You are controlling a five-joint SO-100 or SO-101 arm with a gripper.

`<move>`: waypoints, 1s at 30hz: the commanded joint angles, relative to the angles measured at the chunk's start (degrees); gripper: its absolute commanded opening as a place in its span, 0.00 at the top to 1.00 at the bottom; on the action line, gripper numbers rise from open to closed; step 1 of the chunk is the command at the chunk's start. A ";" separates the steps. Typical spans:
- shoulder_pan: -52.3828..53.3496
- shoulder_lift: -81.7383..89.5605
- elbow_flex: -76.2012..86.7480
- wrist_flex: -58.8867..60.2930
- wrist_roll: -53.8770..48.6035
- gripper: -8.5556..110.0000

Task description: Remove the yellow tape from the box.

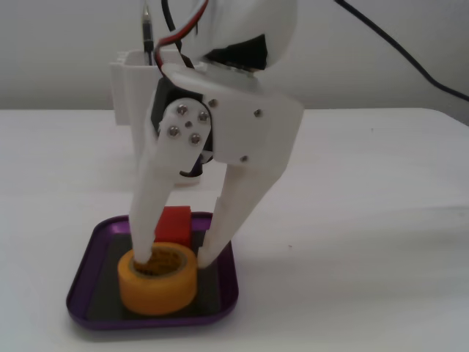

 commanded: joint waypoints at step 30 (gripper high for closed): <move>-0.44 5.80 -18.46 11.34 0.26 0.93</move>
